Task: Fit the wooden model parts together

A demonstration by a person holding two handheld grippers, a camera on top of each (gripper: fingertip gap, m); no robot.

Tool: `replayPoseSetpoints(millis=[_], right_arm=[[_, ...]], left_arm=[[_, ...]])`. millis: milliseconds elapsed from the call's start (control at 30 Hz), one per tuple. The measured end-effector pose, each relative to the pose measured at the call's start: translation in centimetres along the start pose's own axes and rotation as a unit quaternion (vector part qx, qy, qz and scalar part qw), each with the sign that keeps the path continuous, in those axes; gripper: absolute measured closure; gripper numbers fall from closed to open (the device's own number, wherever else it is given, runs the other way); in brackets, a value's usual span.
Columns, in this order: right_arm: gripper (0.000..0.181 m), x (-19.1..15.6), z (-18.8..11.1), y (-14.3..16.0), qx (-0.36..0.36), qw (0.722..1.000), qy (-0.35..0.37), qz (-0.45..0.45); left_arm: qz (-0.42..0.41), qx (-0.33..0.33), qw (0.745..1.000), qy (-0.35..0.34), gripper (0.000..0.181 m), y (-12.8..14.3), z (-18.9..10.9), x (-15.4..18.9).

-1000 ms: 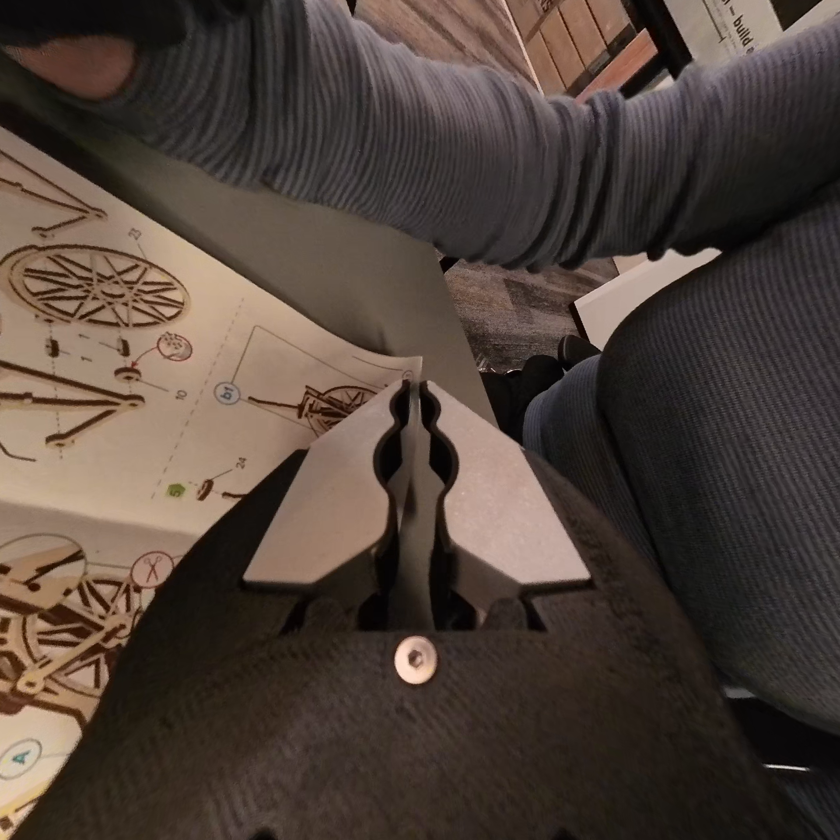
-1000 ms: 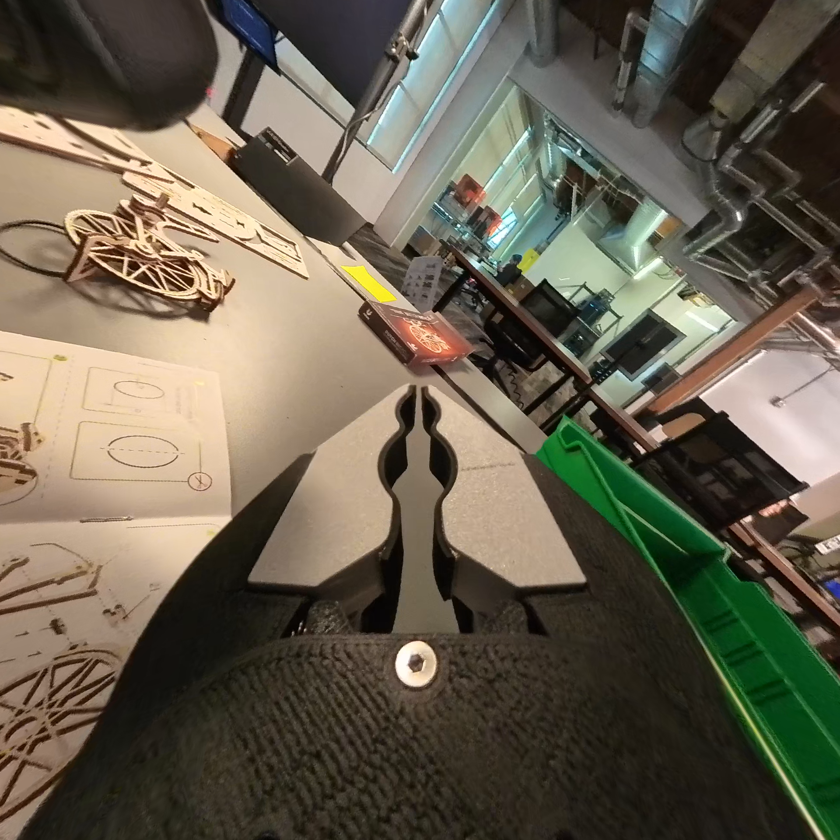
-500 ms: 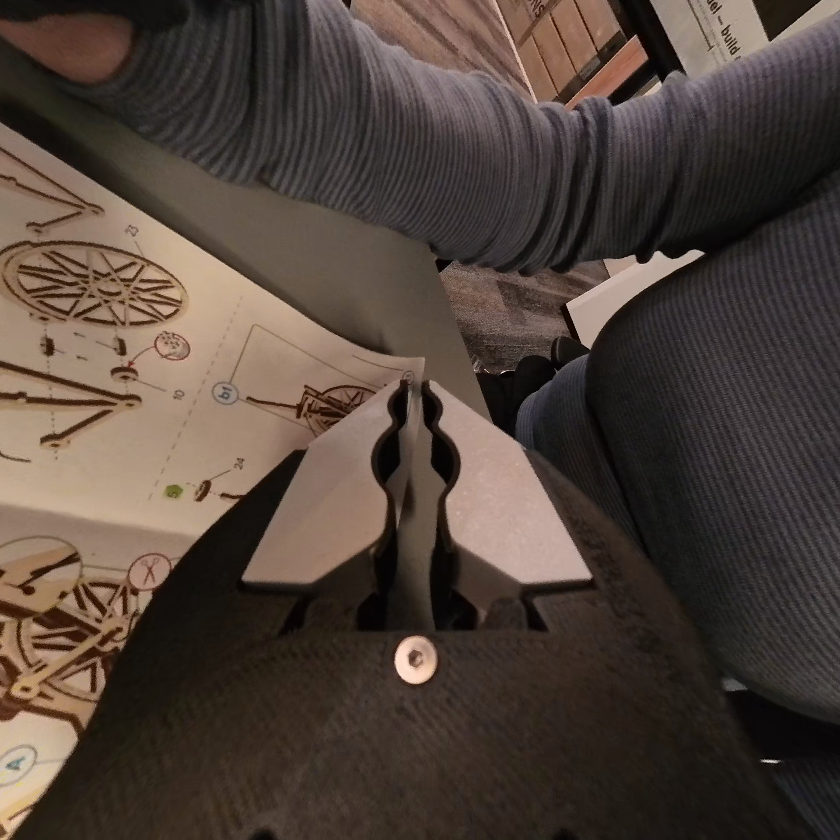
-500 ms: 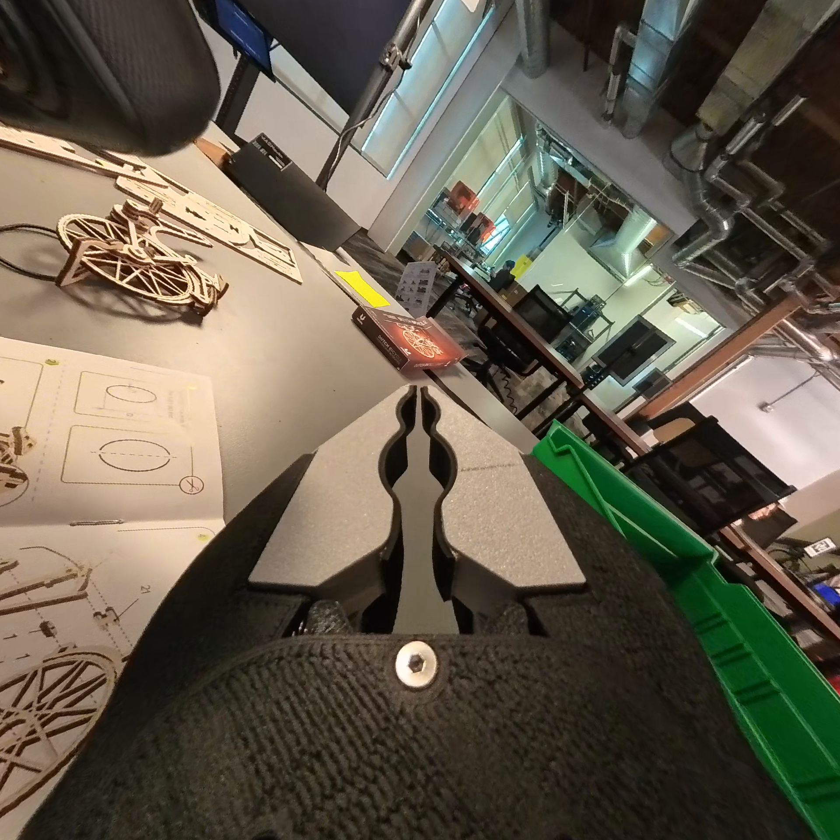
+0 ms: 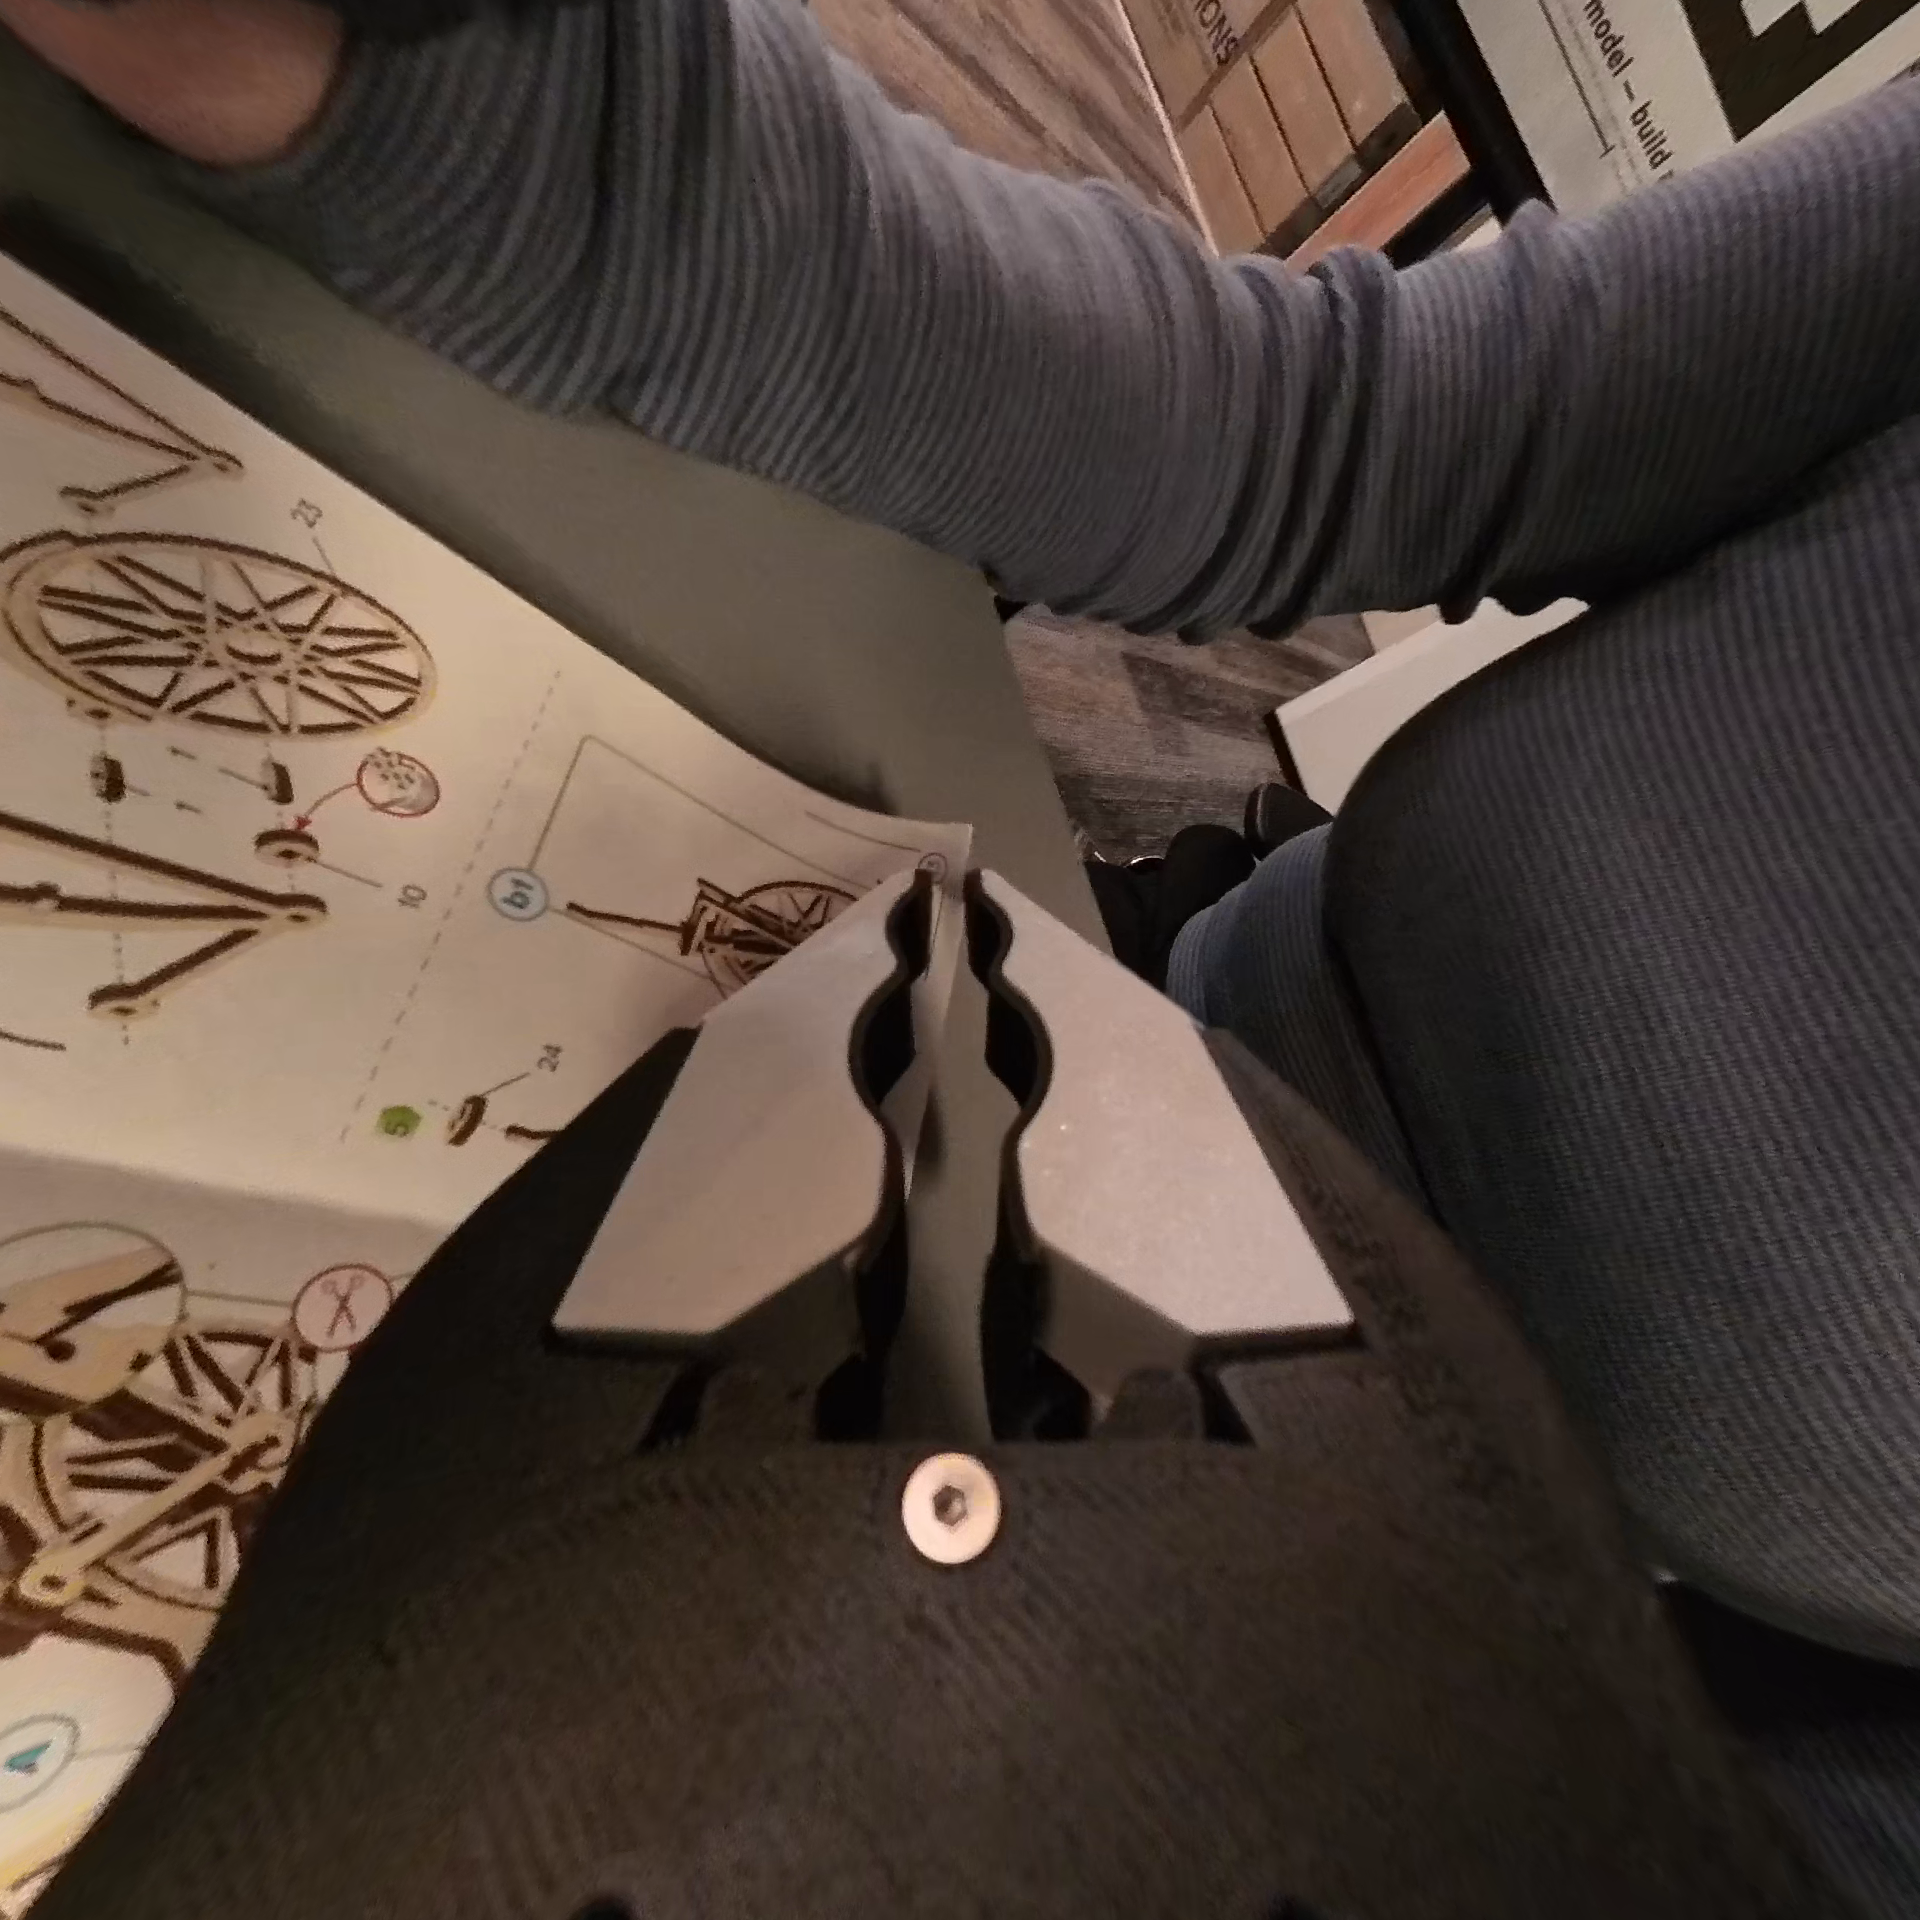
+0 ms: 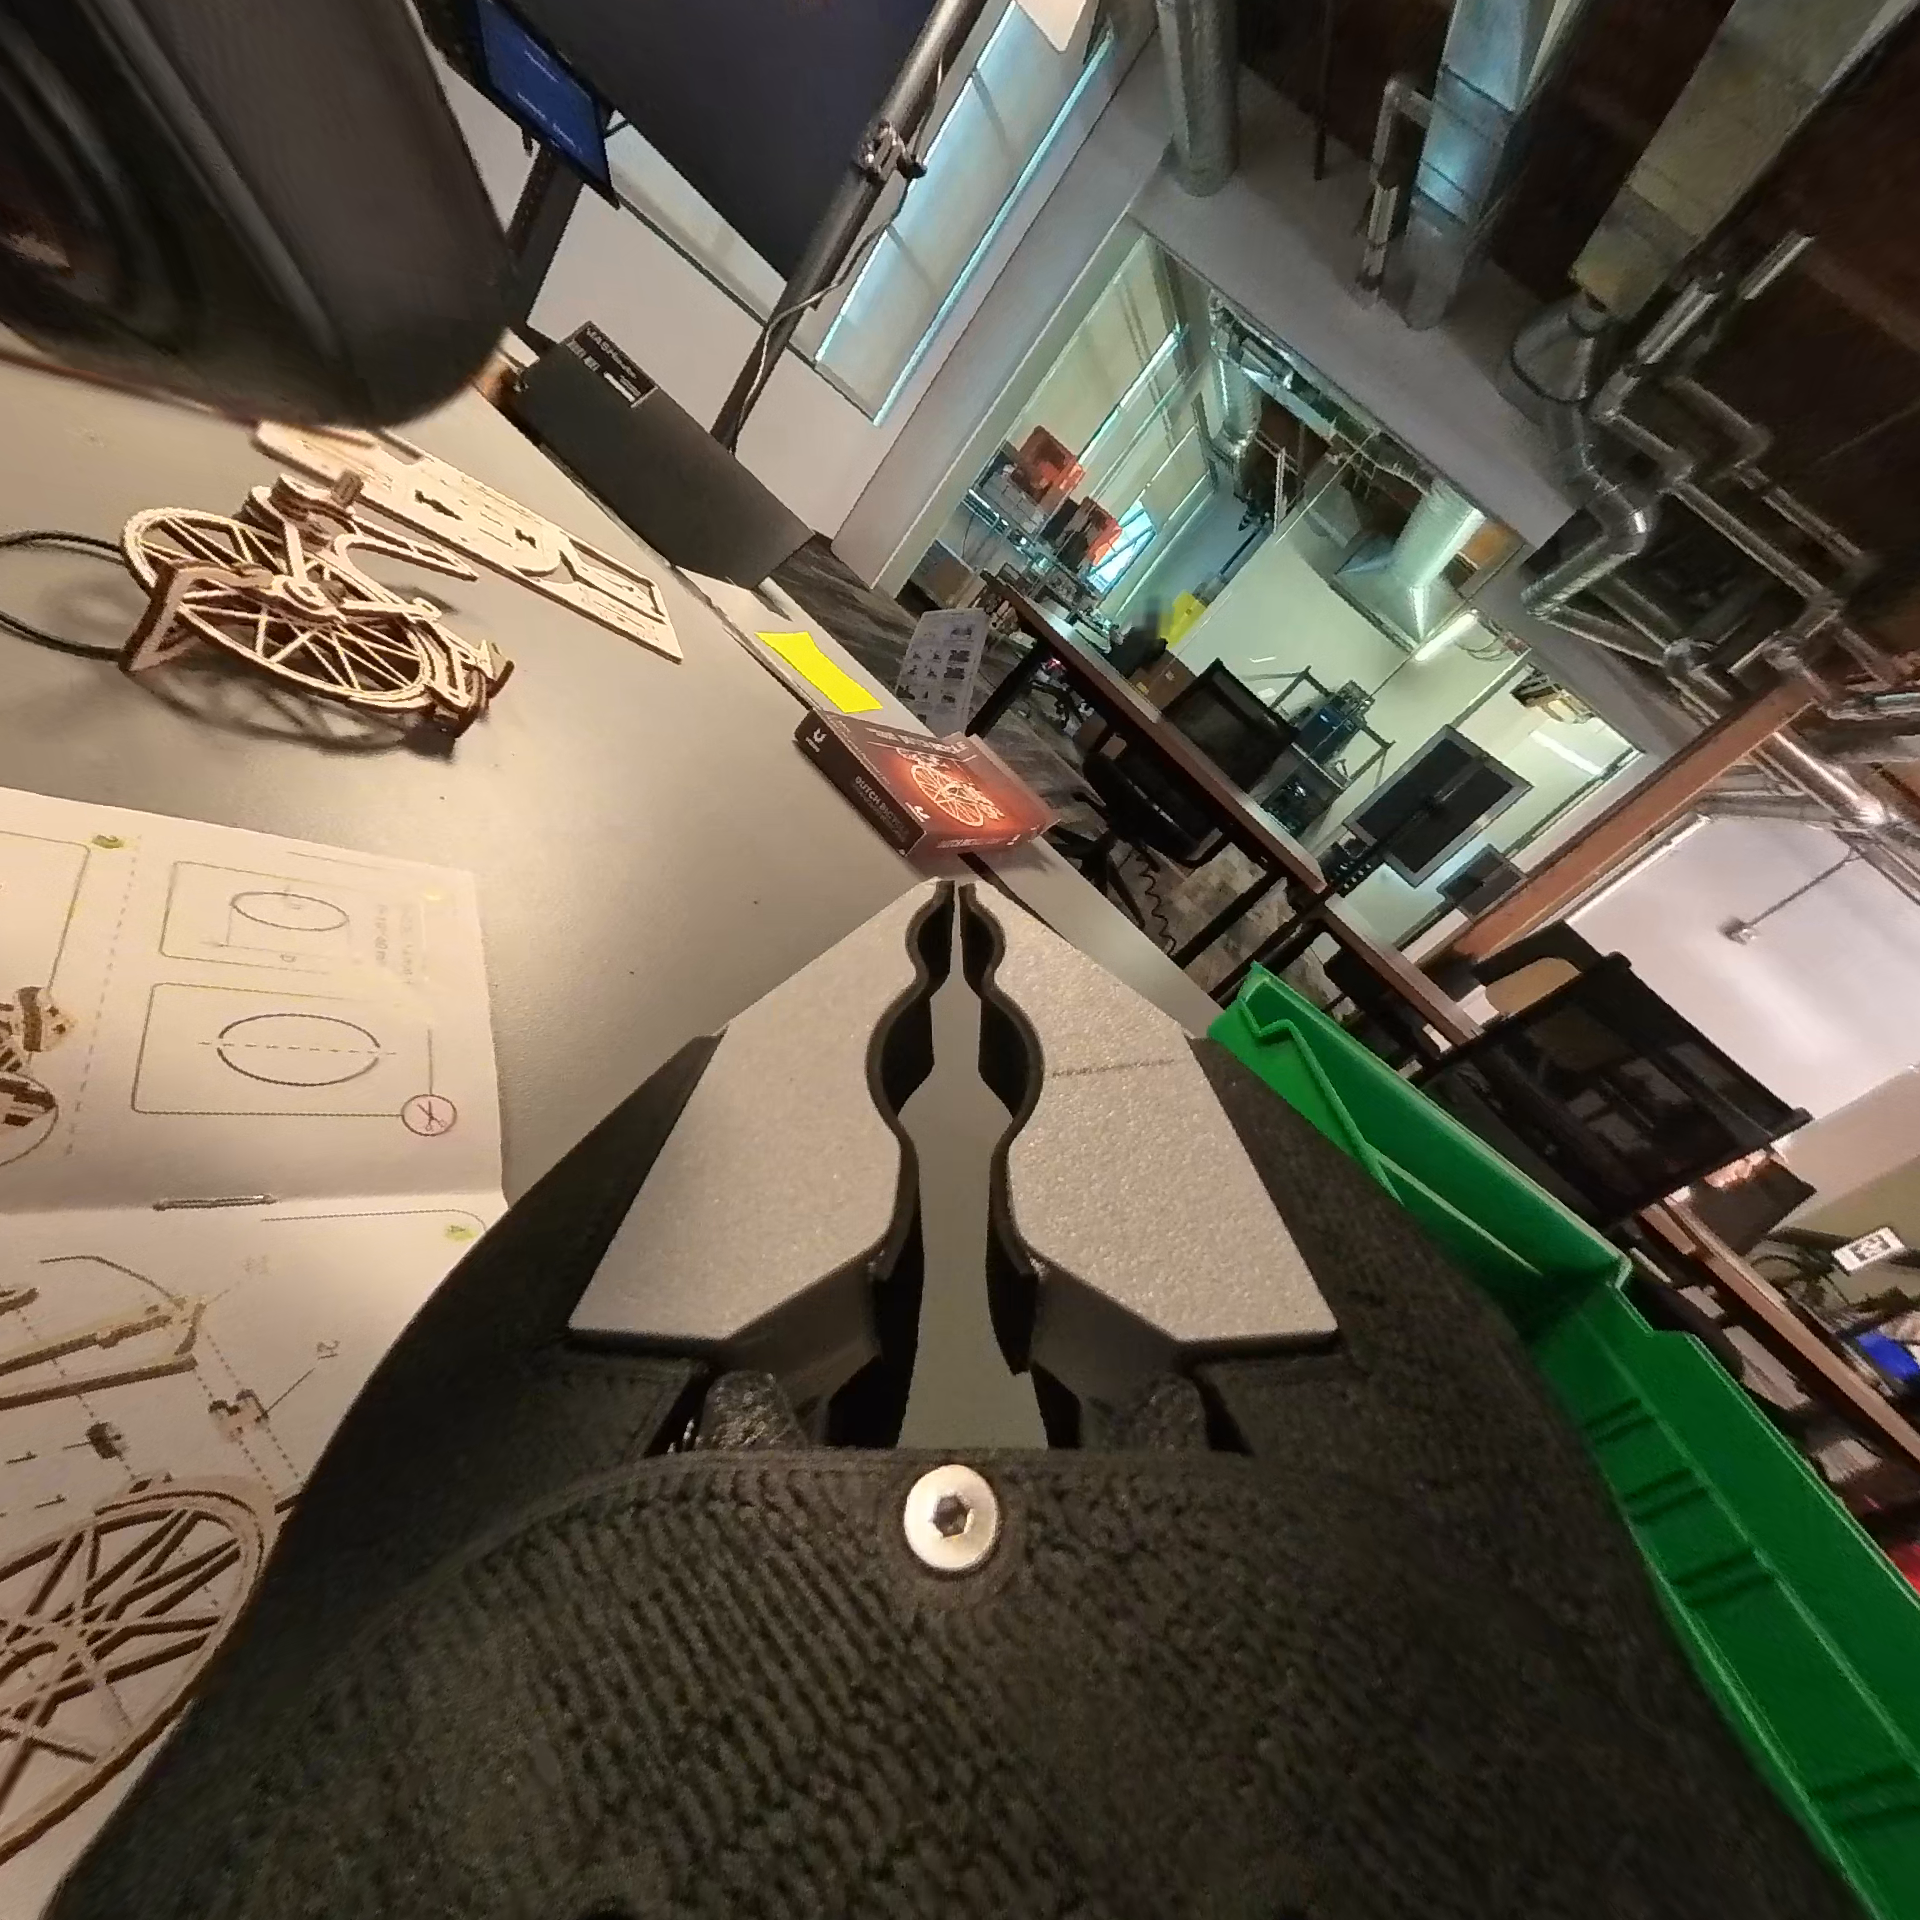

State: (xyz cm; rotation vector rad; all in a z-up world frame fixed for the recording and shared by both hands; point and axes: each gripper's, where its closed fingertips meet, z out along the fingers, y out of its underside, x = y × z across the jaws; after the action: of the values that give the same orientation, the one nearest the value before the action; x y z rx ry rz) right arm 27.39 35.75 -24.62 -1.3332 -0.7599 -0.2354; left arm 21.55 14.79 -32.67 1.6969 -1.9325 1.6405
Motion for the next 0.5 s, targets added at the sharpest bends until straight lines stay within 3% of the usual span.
replayPoseSetpoints(millis=[500], right_arm=[[0.181,0.03,0.06,0.05,0.001,1.000,-0.001,0.002]], left_arm=[[-0.022,0.005,1.000,0.003,0.175,-0.19,0.11,0.18]])
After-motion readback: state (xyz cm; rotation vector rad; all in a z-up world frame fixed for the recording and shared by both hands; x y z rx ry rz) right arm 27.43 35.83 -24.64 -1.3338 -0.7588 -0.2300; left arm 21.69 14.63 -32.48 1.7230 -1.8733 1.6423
